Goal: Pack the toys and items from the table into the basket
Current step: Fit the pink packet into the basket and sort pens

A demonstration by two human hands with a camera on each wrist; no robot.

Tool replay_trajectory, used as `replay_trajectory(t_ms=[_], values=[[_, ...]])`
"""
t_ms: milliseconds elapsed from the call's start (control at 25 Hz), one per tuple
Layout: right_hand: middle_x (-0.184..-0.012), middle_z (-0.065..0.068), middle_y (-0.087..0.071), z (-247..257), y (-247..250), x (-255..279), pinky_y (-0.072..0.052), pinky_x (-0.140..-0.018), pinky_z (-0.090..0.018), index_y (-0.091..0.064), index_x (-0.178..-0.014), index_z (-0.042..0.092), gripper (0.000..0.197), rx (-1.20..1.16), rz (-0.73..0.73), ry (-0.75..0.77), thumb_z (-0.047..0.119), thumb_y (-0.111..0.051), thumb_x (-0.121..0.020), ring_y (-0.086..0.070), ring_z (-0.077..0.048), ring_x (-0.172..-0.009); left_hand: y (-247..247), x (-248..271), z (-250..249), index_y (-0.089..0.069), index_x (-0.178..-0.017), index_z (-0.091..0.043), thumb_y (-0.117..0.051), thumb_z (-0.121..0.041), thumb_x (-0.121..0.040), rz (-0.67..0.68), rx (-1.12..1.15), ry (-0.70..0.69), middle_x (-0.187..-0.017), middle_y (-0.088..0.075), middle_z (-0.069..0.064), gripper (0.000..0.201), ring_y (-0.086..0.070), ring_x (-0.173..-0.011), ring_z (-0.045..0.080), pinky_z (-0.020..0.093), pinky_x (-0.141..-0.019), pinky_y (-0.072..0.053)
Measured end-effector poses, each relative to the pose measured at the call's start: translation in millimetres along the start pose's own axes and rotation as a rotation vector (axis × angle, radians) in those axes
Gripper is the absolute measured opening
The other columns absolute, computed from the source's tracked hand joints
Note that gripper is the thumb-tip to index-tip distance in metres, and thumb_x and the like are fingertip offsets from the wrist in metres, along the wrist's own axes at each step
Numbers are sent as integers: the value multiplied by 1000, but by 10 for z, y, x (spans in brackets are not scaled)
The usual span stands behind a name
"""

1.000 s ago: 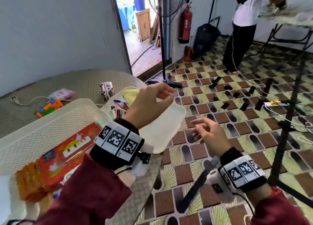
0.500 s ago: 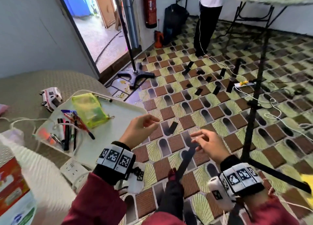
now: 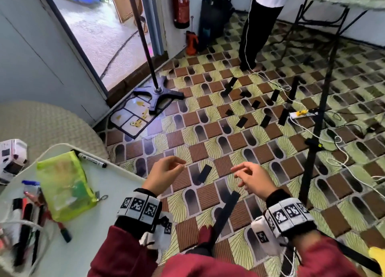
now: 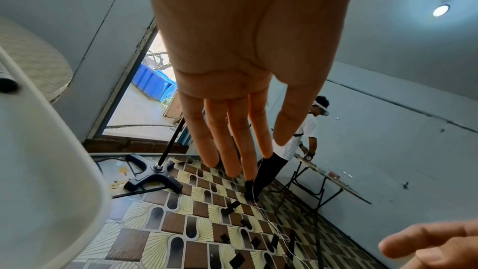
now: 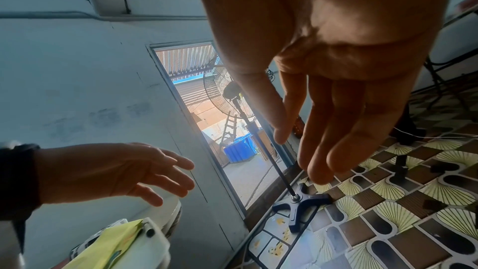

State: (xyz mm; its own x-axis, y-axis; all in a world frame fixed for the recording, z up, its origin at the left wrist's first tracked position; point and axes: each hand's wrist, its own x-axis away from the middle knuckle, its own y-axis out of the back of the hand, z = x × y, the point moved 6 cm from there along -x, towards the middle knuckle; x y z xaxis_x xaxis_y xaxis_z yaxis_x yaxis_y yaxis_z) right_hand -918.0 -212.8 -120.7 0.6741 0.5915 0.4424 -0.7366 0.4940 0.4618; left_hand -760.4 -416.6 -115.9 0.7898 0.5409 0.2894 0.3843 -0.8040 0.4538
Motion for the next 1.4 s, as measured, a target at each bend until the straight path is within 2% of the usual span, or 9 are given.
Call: replay_trajectory(t_ms=[240, 400, 520, 720, 840, 1000, 1120, 1280, 1400], values=[[-99, -10, -64, 312, 30, -892, -44, -53, -14, -61, -92, 20, 11, 42, 113, -17, 12, -53, -93, -59, -15, -72, 297, -610, 55, -67, -91, -25, -62, -14, -90, -95, 32, 75, -90, -71, 5, 13, -68, -88, 23, 39, -83, -55], [-99, -15, -65, 513, -31, -1516, -53, -64, -28, -64, -96, 14, 9, 80, 205, -26, 14, -56, -92, -59, -19, -73, 524, -907, 179, -66, -92, -24, -62, -12, -90, -205, 26, 140, -87, -69, 0, 13, -65, -84, 13, 25, -76, -52], [-100, -19, -65, 726, -67, -2024, -50, -62, -24, -65, -95, 11, 9, 109, 275, 4, 12, -57, -91, -57, -17, -71, 634, -1137, 223, -65, -95, -18, -61, -11, -91, -255, 71, 193, -86, -67, -3, 9, -61, -79, 4, 7, -67, -45], [-94, -14, -66, 1238, -184, -2949, -39, -50, -16, -62, -85, 20, 10, 222, 424, 64, 13, -57, -91, -54, -14, -67, 950, -1564, 363, -68, -95, -20, -61, -12, -91, -391, 156, 324, -92, -69, 2, 11, -65, -88, 14, 14, -69, -48], [-87, -7, -65, 1631, -352, -3428, -43, -55, -19, -64, -87, 19, 8, 332, 522, 144, 14, -58, -90, -56, -14, -68, 1197, -1789, 400, -68, -95, -20, -61, -11, -91, -513, 213, 402, -91, -69, 4, 12, -64, -86, 15, 13, -66, -45], [-89, -11, -68, 2222, -772, -3908, -50, -73, -33, -66, -93, 14, 9, 462, 648, 300, 15, -58, -90, -60, -19, -75, 1551, -1911, 433, -70, -95, -17, -62, -11, -89, -725, 242, 488, -88, -71, 2, 11, -65, -81, 13, 10, -62, -45], [-86, -6, -67, 2567, -1222, -4056, -51, -70, -31, -65, -92, 17, 8, 521, 764, 367, 15, -58, -89, -59, -18, -74, 1764, -1910, 491, -69, -94, -13, -60, -7, -90, -825, 296, 531, -85, -68, 1, 11, -63, -78, 11, 5, -59, -42], [-85, -4, -69, 2956, -1900, -4186, -53, -78, -38, -63, -80, 30, 14, 649, 911, 485, 20, -58, -87, -61, -17, -74, 2084, -1835, 776, -67, -86, -30, -62, -14, -88, -935, 319, 599, -89, -70, -4, 17, -65, -88, 12, 22, -78, -48], [-85, -6, -68, 3358, -2458, -4229, -53, -72, -30, -59, -78, 26, 15, 696, 996, 563, 16, -56, -88, -61, -16, -70, 2404, -1756, 987, -68, -88, -31, -63, -15, -89, -1042, 355, 635, -89, -71, -5, 17, -65, -87, 10, 17, -76, -47]])
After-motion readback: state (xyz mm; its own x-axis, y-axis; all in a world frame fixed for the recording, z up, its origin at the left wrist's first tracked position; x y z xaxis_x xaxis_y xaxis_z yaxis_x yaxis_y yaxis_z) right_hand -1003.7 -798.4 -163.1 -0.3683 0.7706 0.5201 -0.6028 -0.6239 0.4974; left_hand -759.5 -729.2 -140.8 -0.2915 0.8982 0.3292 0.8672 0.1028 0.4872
